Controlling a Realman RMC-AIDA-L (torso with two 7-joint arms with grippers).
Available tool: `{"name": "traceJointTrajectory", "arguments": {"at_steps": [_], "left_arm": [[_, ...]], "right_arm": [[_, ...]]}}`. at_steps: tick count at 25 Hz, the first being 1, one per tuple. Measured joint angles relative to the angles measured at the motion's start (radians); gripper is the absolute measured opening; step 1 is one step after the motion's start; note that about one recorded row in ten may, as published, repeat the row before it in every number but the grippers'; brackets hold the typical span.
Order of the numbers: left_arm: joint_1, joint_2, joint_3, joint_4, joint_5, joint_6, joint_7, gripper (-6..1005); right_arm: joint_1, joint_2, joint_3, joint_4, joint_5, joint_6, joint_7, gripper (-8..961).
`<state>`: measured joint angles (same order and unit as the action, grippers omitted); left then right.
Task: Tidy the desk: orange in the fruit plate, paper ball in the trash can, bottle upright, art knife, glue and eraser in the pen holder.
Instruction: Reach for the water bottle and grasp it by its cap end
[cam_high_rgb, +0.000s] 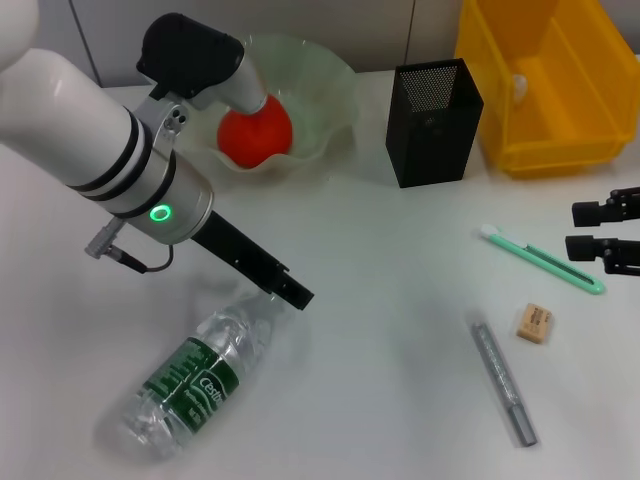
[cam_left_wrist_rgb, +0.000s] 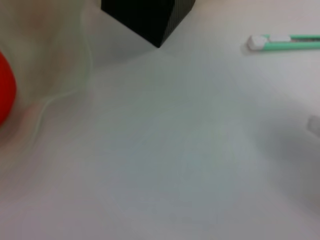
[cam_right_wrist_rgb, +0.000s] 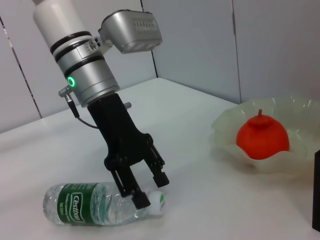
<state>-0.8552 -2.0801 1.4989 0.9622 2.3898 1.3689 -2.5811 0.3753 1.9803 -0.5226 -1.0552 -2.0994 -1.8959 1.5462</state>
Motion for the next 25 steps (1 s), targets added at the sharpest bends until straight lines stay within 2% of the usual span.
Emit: {"name": "traceJointTrajectory", "arguments": {"at_steps": [25], "left_arm": [[0.016, 0.0, 0.057, -0.061, -0.008, -0.096, 0.012, 705]], "right_arm": [[0.003, 0.005, -0.001, 0.008, 0.0, 0.014, -0.012, 425]]}}
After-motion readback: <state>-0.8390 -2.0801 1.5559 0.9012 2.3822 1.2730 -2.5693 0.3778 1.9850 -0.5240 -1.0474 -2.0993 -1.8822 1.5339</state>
